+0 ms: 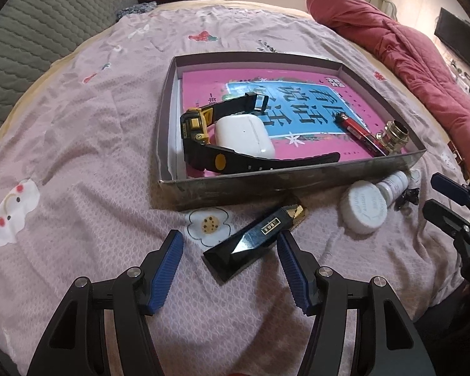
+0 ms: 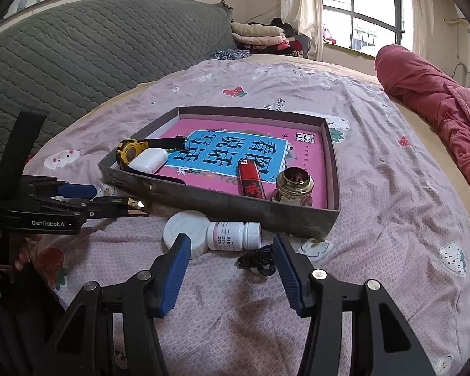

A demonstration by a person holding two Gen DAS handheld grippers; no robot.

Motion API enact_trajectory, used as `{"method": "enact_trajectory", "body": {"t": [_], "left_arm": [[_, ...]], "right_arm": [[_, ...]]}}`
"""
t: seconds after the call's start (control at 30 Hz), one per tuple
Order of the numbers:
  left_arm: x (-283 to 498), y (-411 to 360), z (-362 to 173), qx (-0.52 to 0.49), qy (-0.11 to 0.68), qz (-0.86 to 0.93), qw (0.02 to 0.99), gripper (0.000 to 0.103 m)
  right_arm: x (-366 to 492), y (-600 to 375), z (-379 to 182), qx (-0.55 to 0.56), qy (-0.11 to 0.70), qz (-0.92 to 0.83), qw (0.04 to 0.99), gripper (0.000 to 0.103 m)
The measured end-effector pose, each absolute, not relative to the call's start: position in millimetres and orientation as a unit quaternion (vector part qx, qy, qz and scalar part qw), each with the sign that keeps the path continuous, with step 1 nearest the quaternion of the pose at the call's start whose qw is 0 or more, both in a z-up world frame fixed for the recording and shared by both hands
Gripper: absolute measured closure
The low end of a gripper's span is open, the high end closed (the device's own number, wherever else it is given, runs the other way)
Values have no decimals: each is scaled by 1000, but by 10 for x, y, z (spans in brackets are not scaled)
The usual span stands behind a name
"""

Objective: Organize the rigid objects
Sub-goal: 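Move the left tool to the black gold-tipped case while the right tool approaches the white pill bottle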

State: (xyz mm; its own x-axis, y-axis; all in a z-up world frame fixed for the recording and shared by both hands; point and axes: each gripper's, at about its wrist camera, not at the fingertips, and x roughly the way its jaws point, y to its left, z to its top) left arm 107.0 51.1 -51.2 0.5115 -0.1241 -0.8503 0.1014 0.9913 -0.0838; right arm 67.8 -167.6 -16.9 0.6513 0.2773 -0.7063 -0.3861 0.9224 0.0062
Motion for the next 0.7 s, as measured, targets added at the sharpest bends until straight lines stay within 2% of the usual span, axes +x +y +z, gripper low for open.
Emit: {"method": "enact_trajectory", "body": {"t": [0.7], "left_arm": [[1167,391,-644,-6,481,-104,871,39]], "right_arm": [[902,-1534,-363,-99,392,182,896,49]]}}
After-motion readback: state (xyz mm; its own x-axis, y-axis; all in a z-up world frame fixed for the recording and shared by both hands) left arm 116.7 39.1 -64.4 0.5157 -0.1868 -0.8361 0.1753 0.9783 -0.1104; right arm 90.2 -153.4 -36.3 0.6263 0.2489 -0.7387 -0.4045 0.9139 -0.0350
